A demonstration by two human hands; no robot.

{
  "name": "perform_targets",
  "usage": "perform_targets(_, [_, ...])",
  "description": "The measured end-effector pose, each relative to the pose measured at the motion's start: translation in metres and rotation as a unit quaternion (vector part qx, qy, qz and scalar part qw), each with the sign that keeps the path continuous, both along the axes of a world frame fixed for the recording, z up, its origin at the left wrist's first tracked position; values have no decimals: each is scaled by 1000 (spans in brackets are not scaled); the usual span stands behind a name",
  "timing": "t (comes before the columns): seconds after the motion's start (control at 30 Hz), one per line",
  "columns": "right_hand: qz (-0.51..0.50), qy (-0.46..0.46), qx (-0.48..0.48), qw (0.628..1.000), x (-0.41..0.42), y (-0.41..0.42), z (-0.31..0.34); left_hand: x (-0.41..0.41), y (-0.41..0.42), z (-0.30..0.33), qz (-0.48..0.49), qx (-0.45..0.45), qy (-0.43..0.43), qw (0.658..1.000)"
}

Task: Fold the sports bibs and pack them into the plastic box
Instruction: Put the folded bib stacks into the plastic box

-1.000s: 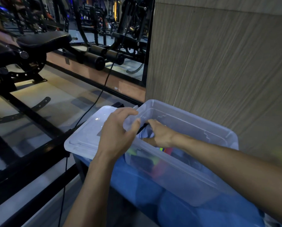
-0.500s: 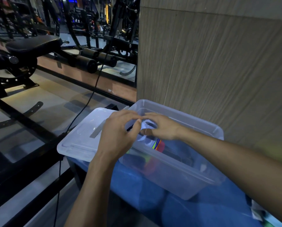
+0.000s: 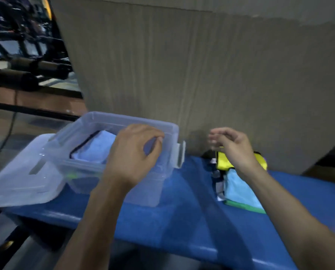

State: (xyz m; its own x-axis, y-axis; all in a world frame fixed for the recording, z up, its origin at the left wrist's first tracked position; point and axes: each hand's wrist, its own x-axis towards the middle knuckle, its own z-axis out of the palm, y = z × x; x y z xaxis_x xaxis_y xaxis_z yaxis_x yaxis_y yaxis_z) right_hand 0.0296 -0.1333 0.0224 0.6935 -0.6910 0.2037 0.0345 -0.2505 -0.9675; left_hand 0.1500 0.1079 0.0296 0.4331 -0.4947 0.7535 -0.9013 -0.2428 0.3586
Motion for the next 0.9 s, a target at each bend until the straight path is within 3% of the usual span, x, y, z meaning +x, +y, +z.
perform_targets(0.1, [-103, 58, 27, 993, -68, -29, -46, -38, -35, -1, -53, 0, -6, 999])
perform_targets(0.23, [-235, 163, -110, 952, -137, -58, -96, -92, -80, -14, -150, 49, 26, 987])
perform_targets(0.3, [-284, 192, -123, 931, -157, -74, -106, -108, -100, -30, -172, 107, 83, 976])
perform_targets(0.43, [-225, 314, -12, 922, -165, -88, -118, -114, -143, -75, -119, 229, 211, 943])
perform_targets(0.57, [-204, 323, 21, 924, -156, -99, -115, -110, -175, -106, -77, 287, 381, 876])
perform_targets(0.73, [-193, 356, 46, 913, -150, -100, -116, -112, -194, -121, -79, 195, 558, 803])
perform_targets(0.9, [-192, 252, 127, 940, -153, -90, -110, -112, -196, -122, -110, 193, 618, 755])
